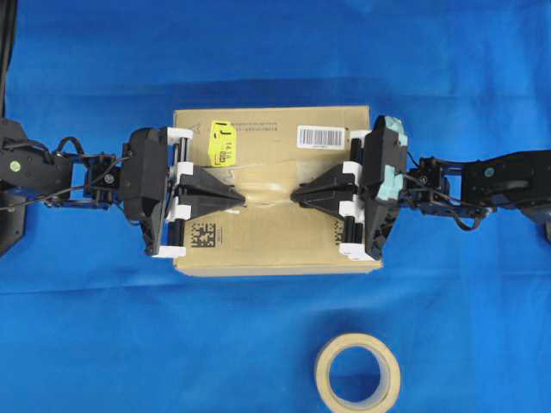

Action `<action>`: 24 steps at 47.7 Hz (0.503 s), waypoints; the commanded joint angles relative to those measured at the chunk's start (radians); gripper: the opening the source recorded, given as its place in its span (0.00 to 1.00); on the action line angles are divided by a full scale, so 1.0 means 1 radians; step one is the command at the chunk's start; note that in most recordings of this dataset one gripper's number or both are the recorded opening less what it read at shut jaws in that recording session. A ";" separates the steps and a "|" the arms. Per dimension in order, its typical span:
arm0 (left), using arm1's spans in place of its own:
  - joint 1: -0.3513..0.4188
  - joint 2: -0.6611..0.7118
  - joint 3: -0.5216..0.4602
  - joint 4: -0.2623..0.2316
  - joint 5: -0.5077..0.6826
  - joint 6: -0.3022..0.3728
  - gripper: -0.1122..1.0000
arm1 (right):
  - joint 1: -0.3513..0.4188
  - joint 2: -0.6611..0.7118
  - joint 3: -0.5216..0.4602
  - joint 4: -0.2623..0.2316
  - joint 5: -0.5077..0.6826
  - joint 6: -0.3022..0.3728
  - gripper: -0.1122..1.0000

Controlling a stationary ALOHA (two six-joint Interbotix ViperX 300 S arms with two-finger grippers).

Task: Apply tape along the seams of the closed cardboard box to seal it securely.

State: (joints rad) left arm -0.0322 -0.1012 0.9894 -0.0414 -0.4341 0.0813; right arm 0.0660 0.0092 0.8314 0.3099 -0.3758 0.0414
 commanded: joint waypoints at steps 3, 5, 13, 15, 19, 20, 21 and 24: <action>0.000 -0.063 -0.012 0.002 0.029 0.003 0.10 | 0.020 -0.081 0.021 -0.002 0.017 -0.009 0.10; 0.000 -0.092 -0.021 0.002 0.048 0.003 0.10 | 0.015 -0.115 0.023 -0.006 0.018 -0.011 0.10; 0.000 -0.224 -0.031 0.002 0.138 0.003 0.10 | 0.008 -0.281 0.058 -0.021 0.051 -0.051 0.10; 0.000 -0.252 -0.023 0.002 0.152 0.003 0.10 | 0.003 -0.321 0.071 -0.021 0.063 -0.066 0.10; 0.000 -0.307 -0.006 0.002 0.170 0.002 0.10 | 0.000 -0.399 0.097 -0.020 0.084 -0.087 0.10; 0.000 -0.330 0.005 0.002 0.173 0.002 0.10 | 0.000 -0.417 0.104 -0.020 0.089 -0.094 0.10; 0.000 -0.344 0.012 0.002 0.173 0.000 0.10 | -0.002 -0.436 0.114 -0.020 0.094 -0.097 0.10; 0.000 -0.387 0.041 0.002 0.173 0.000 0.10 | -0.003 -0.495 0.146 -0.018 0.101 -0.100 0.10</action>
State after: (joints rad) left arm -0.0307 -0.4326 1.0186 -0.0399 -0.2592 0.0828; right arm 0.0675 -0.4111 0.9603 0.2915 -0.2807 -0.0552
